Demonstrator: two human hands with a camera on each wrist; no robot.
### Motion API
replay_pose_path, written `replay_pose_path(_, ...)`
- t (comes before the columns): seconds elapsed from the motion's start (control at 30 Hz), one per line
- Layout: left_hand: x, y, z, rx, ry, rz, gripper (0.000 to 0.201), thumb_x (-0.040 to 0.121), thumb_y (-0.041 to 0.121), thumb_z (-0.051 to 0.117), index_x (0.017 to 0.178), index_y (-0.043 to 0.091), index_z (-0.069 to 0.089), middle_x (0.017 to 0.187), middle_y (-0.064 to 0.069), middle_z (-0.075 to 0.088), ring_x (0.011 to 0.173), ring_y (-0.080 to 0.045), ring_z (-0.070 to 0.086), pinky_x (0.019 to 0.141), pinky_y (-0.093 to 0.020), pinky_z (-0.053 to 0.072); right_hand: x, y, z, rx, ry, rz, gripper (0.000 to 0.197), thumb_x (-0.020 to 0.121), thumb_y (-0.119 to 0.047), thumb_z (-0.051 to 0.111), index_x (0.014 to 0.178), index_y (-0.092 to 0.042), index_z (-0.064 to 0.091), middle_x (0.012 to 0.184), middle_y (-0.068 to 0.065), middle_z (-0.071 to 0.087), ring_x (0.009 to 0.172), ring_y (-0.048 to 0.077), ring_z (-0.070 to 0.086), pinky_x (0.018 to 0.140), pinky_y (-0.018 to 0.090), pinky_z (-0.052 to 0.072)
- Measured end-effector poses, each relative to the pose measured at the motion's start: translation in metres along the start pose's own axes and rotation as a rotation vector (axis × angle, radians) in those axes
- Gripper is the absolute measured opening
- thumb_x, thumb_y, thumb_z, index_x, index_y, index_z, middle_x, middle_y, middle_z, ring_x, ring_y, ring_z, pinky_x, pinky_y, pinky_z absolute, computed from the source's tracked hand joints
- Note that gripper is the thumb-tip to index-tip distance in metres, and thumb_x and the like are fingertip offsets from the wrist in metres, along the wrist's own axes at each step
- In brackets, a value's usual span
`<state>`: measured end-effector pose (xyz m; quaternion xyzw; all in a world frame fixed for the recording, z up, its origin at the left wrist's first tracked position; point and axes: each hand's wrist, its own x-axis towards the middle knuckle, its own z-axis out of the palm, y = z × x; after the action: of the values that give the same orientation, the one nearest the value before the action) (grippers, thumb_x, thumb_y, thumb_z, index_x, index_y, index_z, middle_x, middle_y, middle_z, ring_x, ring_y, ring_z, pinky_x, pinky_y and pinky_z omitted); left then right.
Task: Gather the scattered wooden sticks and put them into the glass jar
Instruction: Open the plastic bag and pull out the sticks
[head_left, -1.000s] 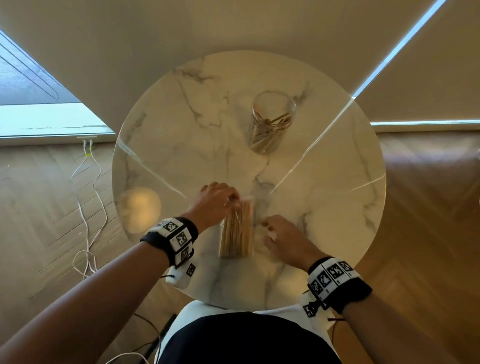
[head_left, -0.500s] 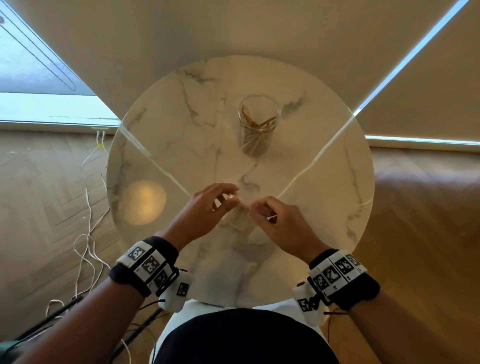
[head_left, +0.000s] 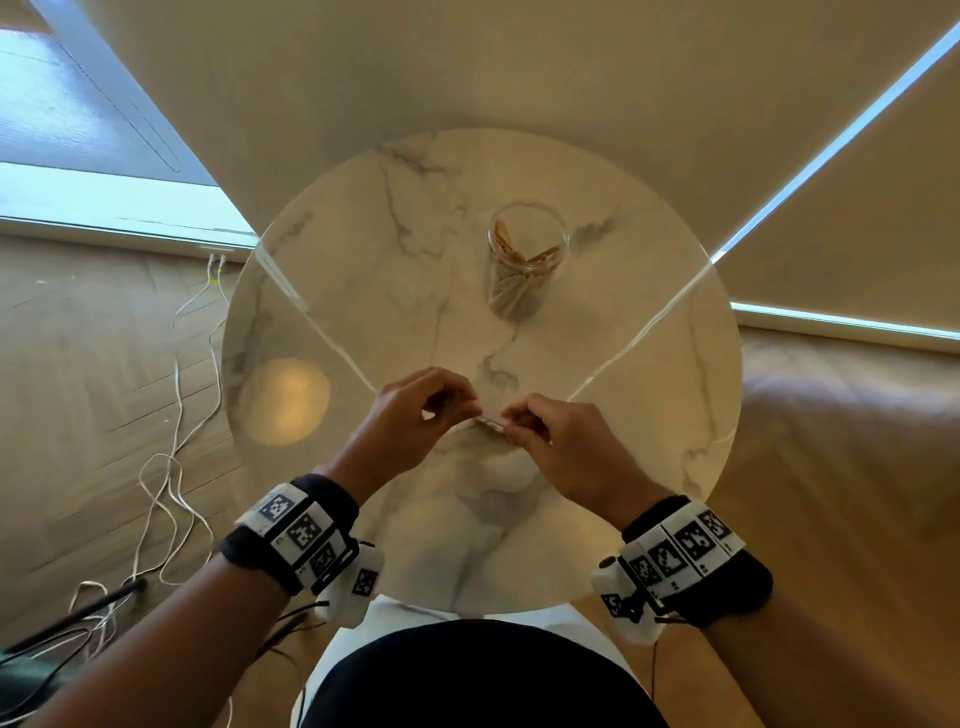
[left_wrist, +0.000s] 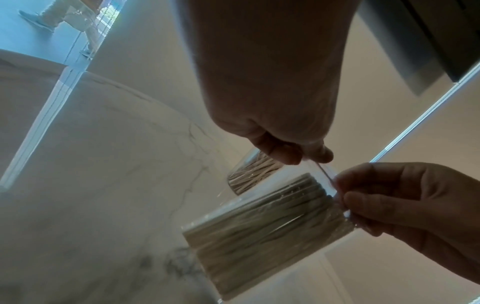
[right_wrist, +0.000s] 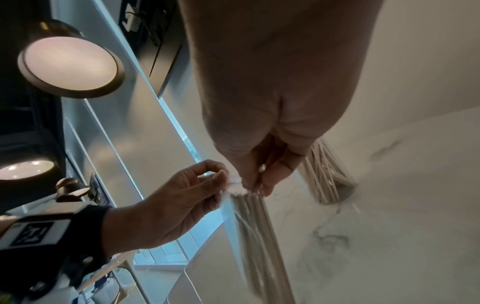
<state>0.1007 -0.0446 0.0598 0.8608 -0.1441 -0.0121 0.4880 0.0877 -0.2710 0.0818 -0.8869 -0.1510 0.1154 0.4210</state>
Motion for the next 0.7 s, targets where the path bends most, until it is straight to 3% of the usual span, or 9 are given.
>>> replay_pose_path(0.1,-0.003,0.007,-0.001,-0.084,0.015,-0.104,0.026,0.082,0.022,0.086,0.1,0.011,0.071,0.086,0.008,0.074,0.082,-0.001,0.072,0.078,-0.007,0.051,0.002,-0.003,0.001,0.002,-0.049,0.096,0.024,0.09,-0.009,0.075,0.114,-0.009,0.074,0.094,0.001,0.079,0.085,0.002,0.069,0.078,0.004,0.046)
replay_pose_path(0.23,-0.005,0.012,-0.003,-0.226,0.014,-0.159,0.029,0.082,0.015,0.087,0.103,0.01,0.069,0.091,0.001,0.077,0.085,-0.01,0.076,0.083,-0.013,0.055,0.003,-0.008,0.001,0.04,-0.008,0.136,0.014,0.084,-0.009,0.081,0.098,-0.012,0.079,0.087,-0.003,0.078,0.082,0.002,0.07,0.074,0.007,0.049)
replay_pose_path(0.33,-0.005,0.014,-0.004,-0.193,0.064,-0.199,0.028,0.085,0.021,0.086,0.104,0.017,0.066,0.102,0.002,0.072,0.086,-0.008,0.073,0.081,-0.015,0.057,0.001,-0.009,0.0,0.038,0.01,0.151,0.009,0.081,-0.013,0.084,0.088,-0.015,0.08,0.079,-0.006,0.076,0.072,0.006,0.071,0.07,0.016,0.055)
replay_pose_path(0.4,-0.005,0.015,-0.007,-0.079,0.095,-0.25,0.024,0.088,0.033,0.081,0.095,0.02,0.062,0.091,0.0,0.071,0.077,-0.009,0.069,0.073,-0.017,0.056,0.001,-0.011,0.002,0.013,0.03,0.128,0.008,0.08,-0.017,0.085,0.084,-0.015,0.078,0.076,-0.007,0.075,0.068,0.006,0.07,0.068,0.018,0.056)
replay_pose_path(0.47,-0.002,0.02,-0.011,0.026,0.011,-0.36,0.038,0.092,0.051,0.071,0.084,0.016,0.061,0.072,-0.001,0.073,0.062,-0.007,0.068,0.064,-0.02,0.052,0.0,-0.013,0.004,-0.007,0.039,0.087,0.009,0.08,-0.016,0.085,0.082,-0.014,0.077,0.075,-0.006,0.074,0.068,0.006,0.07,0.068,0.018,0.056)
replay_pose_path(0.57,0.004,0.028,-0.011,0.089,-0.206,-0.5,0.055,0.094,0.065,0.058,0.078,0.012,0.066,0.066,0.004,0.076,0.06,-0.005,0.071,0.065,-0.021,0.055,-0.001,-0.018,0.007,-0.001,0.022,0.062,0.007,0.081,-0.014,0.084,0.082,-0.014,0.077,0.075,-0.006,0.074,0.068,0.006,0.069,0.068,0.017,0.055)
replay_pose_path(0.7,0.009,0.028,-0.008,-0.088,-0.258,-0.594,0.033,0.101,0.04,0.064,0.086,0.013,0.073,0.075,0.004,0.08,0.076,-0.016,0.078,0.082,-0.035,0.064,-0.004,-0.021,0.013,0.046,0.043,0.094,0.009,0.084,-0.018,0.082,0.091,-0.014,0.078,0.076,-0.006,0.075,0.07,0.006,0.07,0.069,0.017,0.055)
